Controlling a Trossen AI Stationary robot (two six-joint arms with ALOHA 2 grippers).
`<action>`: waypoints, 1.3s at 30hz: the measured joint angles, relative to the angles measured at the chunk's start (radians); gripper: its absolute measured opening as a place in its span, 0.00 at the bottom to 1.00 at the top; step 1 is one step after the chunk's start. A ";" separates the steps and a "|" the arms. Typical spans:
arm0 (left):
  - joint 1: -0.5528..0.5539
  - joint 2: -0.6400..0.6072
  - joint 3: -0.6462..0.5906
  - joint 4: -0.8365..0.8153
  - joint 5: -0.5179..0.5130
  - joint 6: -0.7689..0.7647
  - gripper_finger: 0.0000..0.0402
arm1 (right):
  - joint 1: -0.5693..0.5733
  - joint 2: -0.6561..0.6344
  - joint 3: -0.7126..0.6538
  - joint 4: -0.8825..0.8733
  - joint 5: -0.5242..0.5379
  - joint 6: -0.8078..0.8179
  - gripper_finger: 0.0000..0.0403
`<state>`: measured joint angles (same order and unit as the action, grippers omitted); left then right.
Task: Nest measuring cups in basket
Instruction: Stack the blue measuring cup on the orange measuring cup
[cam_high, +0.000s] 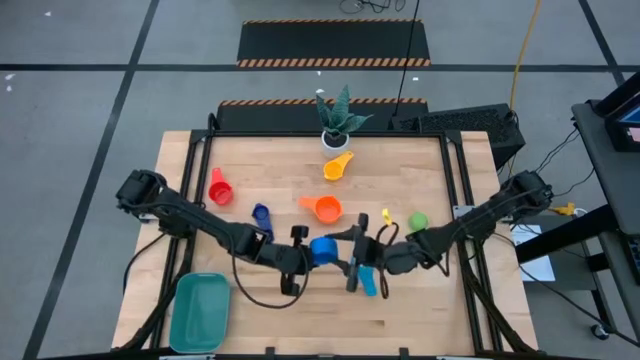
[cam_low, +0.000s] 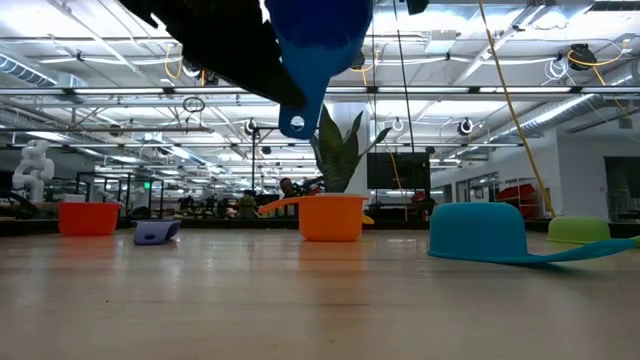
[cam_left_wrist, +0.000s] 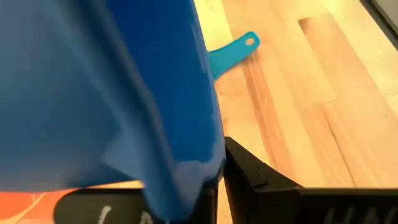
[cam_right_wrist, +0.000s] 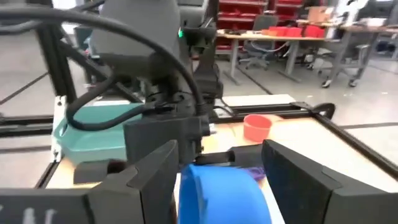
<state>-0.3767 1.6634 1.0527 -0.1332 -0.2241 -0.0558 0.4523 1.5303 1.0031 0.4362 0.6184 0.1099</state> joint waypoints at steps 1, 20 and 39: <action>-0.005 0.000 0.000 -0.002 -0.001 -0.001 0.02 | -0.007 0.000 0.000 -0.003 -0.027 0.003 0.56; -0.050 -0.009 0.000 -0.017 -0.012 -0.030 0.04 | -0.082 0.000 0.000 -0.068 -0.310 0.058 0.12; -0.035 -0.035 0.001 -0.039 -0.118 -0.123 0.41 | -0.078 -0.034 -0.001 -0.166 -0.276 0.036 0.00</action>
<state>-0.4122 1.6284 1.0538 -0.1724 -0.3419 -0.1786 0.3744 1.4966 1.0019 0.2700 0.3420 0.1454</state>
